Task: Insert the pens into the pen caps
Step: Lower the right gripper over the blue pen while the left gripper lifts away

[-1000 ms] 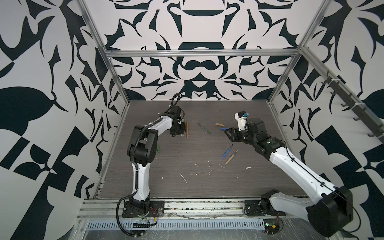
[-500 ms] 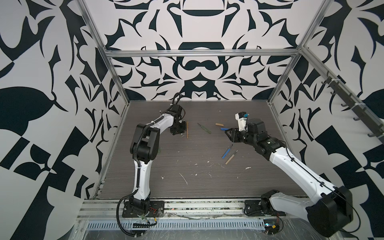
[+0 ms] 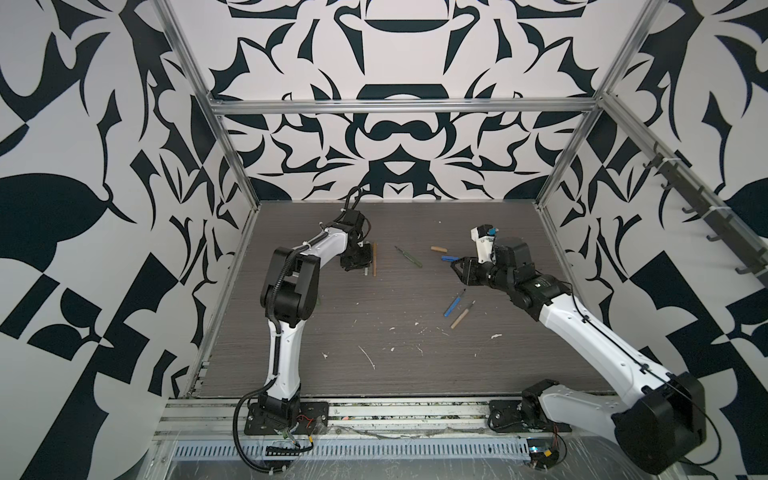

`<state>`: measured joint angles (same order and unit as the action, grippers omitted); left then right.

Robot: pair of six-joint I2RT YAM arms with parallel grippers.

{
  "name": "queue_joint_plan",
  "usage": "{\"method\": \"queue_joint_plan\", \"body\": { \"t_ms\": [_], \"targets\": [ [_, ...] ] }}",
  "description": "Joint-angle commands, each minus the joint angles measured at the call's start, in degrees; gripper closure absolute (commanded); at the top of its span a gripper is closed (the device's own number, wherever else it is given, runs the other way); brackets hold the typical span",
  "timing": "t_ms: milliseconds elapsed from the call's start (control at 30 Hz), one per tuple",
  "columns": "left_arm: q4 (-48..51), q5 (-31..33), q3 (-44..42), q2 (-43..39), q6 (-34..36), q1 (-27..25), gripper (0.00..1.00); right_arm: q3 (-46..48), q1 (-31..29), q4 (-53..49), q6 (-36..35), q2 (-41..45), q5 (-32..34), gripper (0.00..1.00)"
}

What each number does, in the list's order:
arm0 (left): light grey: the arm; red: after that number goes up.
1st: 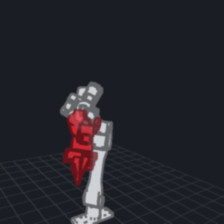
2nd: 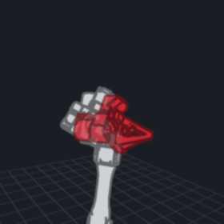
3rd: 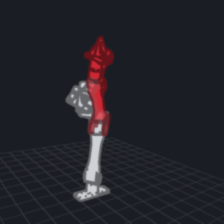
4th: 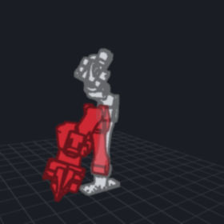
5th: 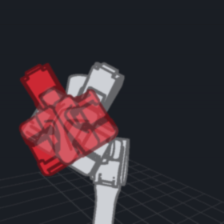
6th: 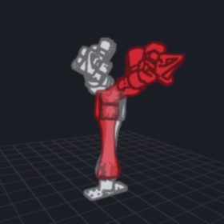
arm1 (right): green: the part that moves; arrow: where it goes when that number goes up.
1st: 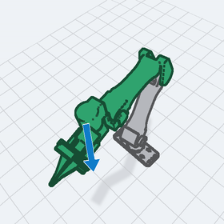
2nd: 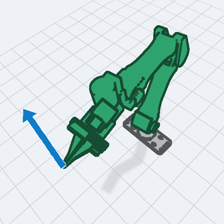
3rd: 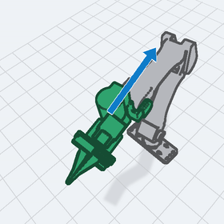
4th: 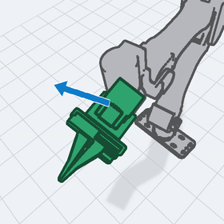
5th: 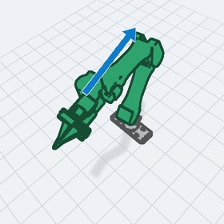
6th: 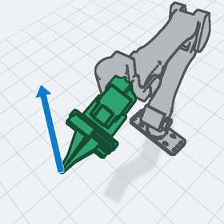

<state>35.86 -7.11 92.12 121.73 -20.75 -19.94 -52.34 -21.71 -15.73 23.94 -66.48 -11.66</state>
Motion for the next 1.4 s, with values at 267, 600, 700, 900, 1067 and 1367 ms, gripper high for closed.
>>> {"method": "queue_joint_plan", "body": {
  "t_ms": [267, 600, 700, 900, 1067, 1367],
  "targets": [
    [-7.68, -2.64, -13.15, -21.8, -1.3, -0.5, 0.6, -5.73, 1.24, -11.04, 7.39, -9.4, 11.97, 0.64],
    [-57.95, -10.59, -54.02, -44.54, -8.2, -6.6, 0.53, -4.05, 1.26, -12.25, 17.4, -19.77, 14.26, 0.63],
    [-59.06, -10.93, -55.36, -45.61, -8.58, -7.8, 0.53, -4.64, 1.14, -13.35, 18.5, -22.48, 14.58, 0.64],
    [-59.95, -11.91, -55.48, -46.43, -9.36, -9.1, 0.53, -4.79, 0.97, -14.12, 20.72, -27.21, 13.89, 0.7],
    [-61.58, -12.57, -56.0, -47.36, -9.81, -9.41, 0.53, -6.29, 0.89, -13.02, 21.49, -29.52, 11.8, 0.75],
    [-62.3, -13.02, -57.22, -48.26, -9.09, -9.41, 0.53, -8.7, -0.08, -13.41, 21.62, -31.41, 11.67, 0.77]
  ]
}}
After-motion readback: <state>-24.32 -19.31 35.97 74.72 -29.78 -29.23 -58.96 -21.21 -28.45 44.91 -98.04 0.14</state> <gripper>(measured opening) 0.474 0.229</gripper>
